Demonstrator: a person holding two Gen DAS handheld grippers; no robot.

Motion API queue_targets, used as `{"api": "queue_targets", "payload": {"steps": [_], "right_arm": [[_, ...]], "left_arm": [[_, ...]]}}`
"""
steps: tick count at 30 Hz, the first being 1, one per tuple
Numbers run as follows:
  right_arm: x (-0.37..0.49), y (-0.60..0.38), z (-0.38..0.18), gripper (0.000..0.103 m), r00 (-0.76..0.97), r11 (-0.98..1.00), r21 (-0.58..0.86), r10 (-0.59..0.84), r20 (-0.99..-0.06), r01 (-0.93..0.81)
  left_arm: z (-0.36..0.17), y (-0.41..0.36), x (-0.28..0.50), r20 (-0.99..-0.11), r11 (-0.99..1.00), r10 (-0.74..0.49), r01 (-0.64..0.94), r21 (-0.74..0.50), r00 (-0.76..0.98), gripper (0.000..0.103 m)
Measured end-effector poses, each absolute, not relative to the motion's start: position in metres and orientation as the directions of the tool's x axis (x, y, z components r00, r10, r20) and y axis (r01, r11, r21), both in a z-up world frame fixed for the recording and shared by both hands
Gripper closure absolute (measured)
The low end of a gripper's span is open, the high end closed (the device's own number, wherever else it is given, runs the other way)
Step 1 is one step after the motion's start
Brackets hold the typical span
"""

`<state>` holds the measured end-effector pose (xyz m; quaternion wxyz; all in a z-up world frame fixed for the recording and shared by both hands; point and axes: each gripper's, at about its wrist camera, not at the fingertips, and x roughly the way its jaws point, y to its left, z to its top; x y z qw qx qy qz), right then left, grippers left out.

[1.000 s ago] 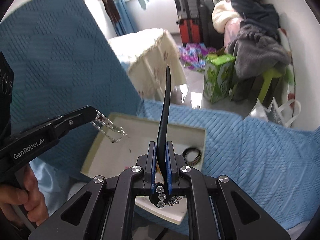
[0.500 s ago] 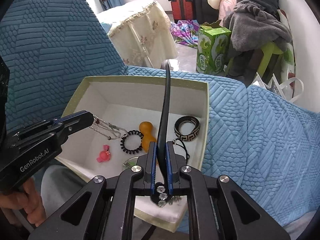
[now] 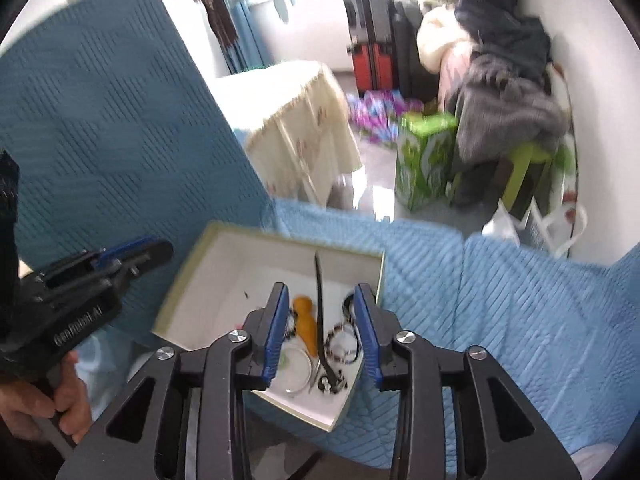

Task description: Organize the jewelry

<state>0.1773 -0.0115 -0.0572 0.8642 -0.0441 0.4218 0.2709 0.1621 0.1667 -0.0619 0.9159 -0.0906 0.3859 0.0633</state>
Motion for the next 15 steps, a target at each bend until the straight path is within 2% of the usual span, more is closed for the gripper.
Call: {"api": "queue_targets", "payload": {"steps": [1,5,7,10,11,15], "right_arm": [[0.174,-0.014,-0.044,0.064,0.515,0.847,0.148,0.439,-0.736,-0.511],[0.156,-0.028,0.007,0.059,0.581,0.841,0.127,0.465,-0.668,-0.527],[0.143,-0.036,0.031,0.052,0.614,0.84,0.122,0.478,-0.628,-0.529],[0.127,-0.047,0.055,0.049,0.643,0.834,0.115,0.496,-0.583,-0.539],[0.122,-0.051,0.061,0.047,0.651,0.833,0.111,0.5,-0.571,-0.543],[0.096,-0.065,0.078,0.023,0.691,0.841,0.087,0.493,-0.528,-0.534]], "left_arm": [[-0.051,0.164,0.158,-0.703,0.977,0.05,-0.181,-0.113,0.71,0.049],[-0.008,0.15,0.141,-0.646,0.982,0.051,-0.156,-0.108,0.762,0.048],[0.016,0.141,0.129,-0.612,0.984,0.054,-0.147,-0.103,0.789,0.035],[0.045,0.129,0.107,-0.554,0.986,0.065,-0.141,-0.094,0.83,0.019],[0.053,0.125,0.101,-0.541,0.986,0.07,-0.141,-0.091,0.838,0.018],[0.073,0.112,0.079,-0.512,0.986,0.088,-0.148,-0.077,0.855,0.018]]}}
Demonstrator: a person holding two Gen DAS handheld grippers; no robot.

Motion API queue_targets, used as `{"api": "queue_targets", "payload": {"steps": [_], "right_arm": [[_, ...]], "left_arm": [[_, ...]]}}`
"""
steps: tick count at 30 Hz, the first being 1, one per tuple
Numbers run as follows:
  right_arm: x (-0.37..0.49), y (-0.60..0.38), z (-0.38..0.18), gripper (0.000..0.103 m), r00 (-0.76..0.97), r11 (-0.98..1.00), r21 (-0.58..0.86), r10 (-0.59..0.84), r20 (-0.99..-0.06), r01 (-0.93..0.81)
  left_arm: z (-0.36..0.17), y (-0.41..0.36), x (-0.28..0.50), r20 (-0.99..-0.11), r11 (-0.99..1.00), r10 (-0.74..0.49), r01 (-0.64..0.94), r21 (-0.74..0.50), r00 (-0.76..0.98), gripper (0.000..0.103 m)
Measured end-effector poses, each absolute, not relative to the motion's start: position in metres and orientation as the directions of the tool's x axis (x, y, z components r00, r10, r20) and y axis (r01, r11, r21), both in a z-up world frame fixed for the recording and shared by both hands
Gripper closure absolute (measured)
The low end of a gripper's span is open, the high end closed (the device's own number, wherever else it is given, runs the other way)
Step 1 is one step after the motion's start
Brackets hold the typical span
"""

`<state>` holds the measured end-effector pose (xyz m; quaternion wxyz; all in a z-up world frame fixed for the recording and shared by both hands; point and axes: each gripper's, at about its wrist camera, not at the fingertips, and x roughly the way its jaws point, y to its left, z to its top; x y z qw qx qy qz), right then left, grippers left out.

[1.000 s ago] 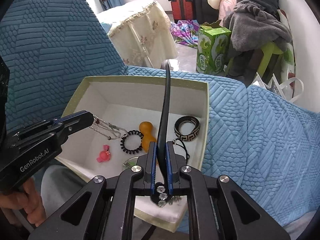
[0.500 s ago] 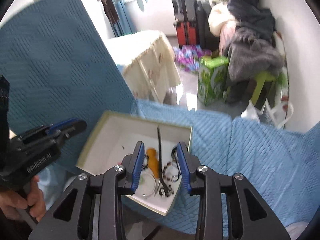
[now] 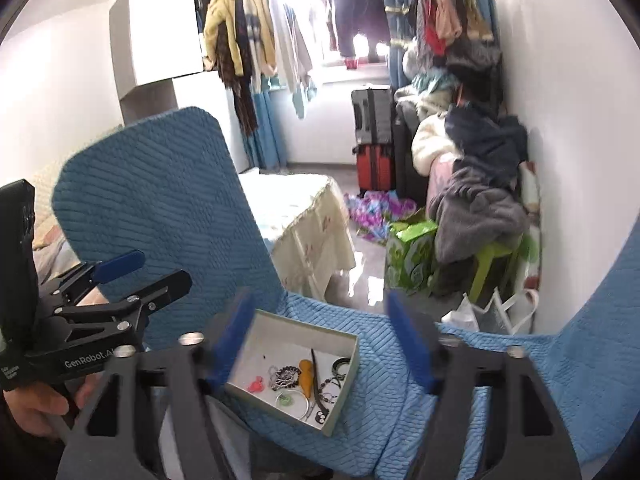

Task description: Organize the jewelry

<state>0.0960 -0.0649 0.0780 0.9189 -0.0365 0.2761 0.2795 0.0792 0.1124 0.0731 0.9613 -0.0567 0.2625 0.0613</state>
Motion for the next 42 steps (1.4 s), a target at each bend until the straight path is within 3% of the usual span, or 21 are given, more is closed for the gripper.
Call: {"api": "queue_targets", "payload": {"steps": [4,8,10,24,42], "right_arm": [[0.076,-0.078,0.078,0.02,0.709,0.847,0.068,0.483,-0.514,-0.528],[0.062,-0.087,0.068,0.003,0.741,0.87,0.066,0.455,-0.494,-0.489],[0.055,-0.091,0.062,0.001,0.745,0.871,0.07,0.455,-0.488,-0.486],[0.037,-0.094,0.002,0.0,0.741,0.899,0.082,0.402,-0.537,-0.429],[0.031,-0.112,-0.03,0.0,0.731,0.933,0.078,0.325,-0.6,-0.351]], "left_arm": [[0.08,0.105,0.057,-0.498,0.984,0.094,-0.156,-0.085,0.862,0.017],[0.076,0.103,0.038,-0.513,0.978,0.1,-0.179,-0.107,0.853,0.017],[0.07,0.101,0.032,-0.518,0.977,0.101,-0.183,-0.11,0.849,0.017],[0.002,0.104,0.018,-0.598,0.975,0.1,-0.198,-0.099,0.795,0.017],[-0.02,0.107,0.02,-0.626,0.972,0.086,-0.204,-0.12,0.775,0.017]]}}
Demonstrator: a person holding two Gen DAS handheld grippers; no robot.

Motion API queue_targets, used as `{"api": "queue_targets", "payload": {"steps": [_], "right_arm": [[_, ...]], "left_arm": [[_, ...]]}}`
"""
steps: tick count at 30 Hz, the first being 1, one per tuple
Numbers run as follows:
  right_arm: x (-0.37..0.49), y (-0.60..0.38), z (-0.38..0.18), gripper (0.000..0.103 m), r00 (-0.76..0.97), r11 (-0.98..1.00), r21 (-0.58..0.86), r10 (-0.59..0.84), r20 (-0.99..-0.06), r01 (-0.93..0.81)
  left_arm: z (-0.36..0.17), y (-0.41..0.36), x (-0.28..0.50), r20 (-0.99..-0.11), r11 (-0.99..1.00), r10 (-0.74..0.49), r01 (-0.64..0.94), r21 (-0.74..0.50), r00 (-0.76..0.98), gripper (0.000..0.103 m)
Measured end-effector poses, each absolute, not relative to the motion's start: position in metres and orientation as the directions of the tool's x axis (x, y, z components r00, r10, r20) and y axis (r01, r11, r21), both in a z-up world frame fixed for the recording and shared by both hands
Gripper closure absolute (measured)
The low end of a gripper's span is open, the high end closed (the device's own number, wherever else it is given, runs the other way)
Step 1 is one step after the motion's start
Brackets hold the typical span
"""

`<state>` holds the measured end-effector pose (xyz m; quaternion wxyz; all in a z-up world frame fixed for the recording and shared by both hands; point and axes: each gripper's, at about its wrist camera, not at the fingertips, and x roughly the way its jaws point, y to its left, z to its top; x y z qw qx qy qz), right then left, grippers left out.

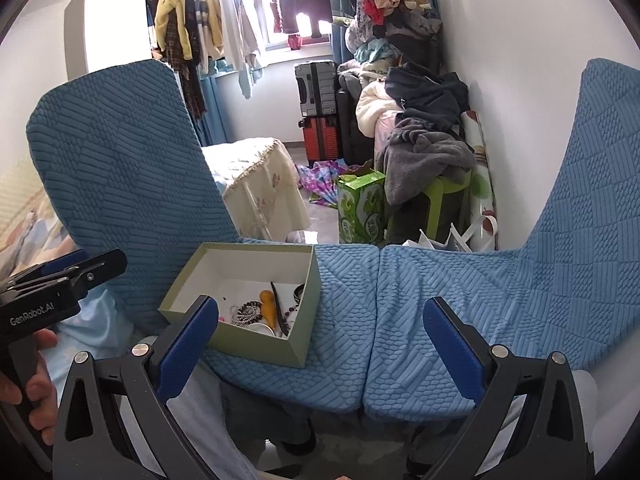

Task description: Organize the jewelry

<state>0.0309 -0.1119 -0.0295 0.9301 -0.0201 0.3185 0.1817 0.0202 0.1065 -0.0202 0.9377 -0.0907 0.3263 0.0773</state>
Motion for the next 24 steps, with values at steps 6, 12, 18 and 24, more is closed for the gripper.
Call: {"api": "queue_targets", "payload": {"steps": [6,12,18,24], "right_arm": [[0.0296,-0.1151,-0.0351,0.0,0.731,0.938,0.073,0.312,-0.607,-0.34],[0.0314,-0.1129,-0.0368,0.0,0.727,0.938,0.071,0.309,-0.613,-0.338],[0.0308,-0.1171,-0.037,0.0,0.733,0.944,0.092,0.305,-0.608,-0.316],[0.0313,-0.1174,-0.0374,0.0,0.731,0.944,0.089,0.303,-0.612,-0.317]], "left_arm": [[-0.0274,0.105,0.0271,-0.649,0.973,0.083,-0.202,-0.111,0.757,0.017],[-0.0307,0.1017,0.0293,-0.654,0.976,0.081,-0.194,-0.101,0.752,0.017],[-0.0277,0.1019,0.0276,-0.646,0.975,0.094,-0.2,-0.092,0.757,0.017],[-0.0277,0.1018,0.0274,-0.646,0.975,0.085,-0.196,-0.101,0.759,0.017]]}}
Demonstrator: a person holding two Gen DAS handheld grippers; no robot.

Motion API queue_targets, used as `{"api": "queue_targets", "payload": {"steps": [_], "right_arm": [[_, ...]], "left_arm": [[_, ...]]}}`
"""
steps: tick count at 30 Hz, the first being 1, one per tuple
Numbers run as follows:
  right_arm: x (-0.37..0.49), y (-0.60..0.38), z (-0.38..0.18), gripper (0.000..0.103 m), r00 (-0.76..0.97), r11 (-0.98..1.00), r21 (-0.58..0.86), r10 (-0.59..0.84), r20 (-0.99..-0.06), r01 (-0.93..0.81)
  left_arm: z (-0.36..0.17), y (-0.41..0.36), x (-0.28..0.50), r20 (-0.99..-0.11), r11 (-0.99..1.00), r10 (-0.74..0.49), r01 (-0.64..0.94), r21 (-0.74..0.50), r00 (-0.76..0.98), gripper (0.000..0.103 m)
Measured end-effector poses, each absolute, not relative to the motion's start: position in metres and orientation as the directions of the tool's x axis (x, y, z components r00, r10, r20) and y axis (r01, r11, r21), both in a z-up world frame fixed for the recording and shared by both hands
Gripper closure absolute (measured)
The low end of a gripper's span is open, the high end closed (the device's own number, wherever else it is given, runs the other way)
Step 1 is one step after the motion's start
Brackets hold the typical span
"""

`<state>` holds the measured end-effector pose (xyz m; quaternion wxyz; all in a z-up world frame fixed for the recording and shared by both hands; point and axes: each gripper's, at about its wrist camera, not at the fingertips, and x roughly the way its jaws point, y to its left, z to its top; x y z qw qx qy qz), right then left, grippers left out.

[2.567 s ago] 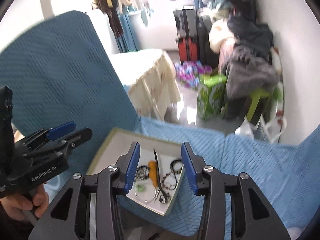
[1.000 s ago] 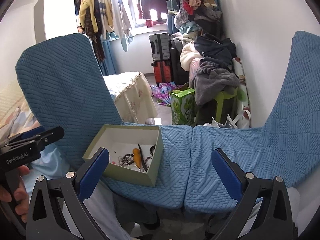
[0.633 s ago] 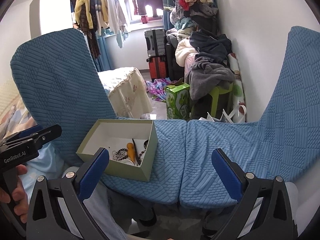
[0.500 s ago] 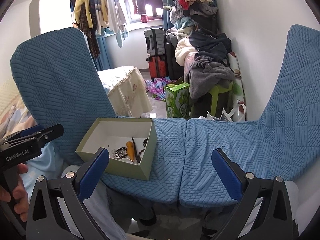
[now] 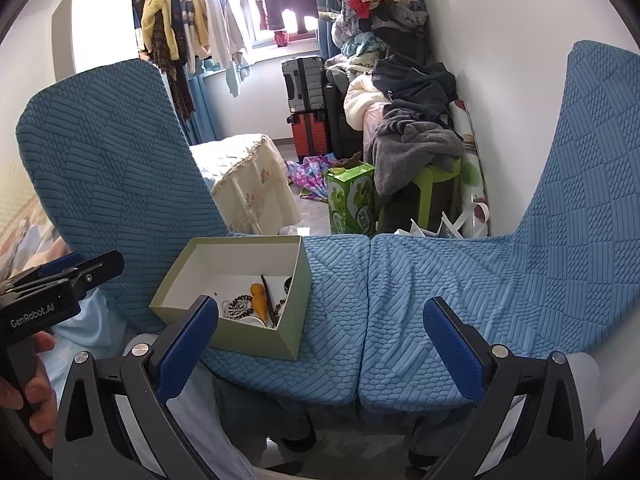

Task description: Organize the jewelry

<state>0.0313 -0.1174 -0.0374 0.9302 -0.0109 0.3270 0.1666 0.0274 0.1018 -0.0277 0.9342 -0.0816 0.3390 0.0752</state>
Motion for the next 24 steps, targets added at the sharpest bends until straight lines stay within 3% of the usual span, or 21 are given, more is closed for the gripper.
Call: {"api": "queue_targets", "payload": {"steps": [24], "right_arm": [[0.0335,-0.1143,-0.0414,0.0,0.72,0.942,0.092,0.308,-0.622,-0.323]], "left_arm": [[-0.0297,0.1026,0.0279,-0.656,0.974,0.069,-0.194,-0.12,0.751,0.017]]}}
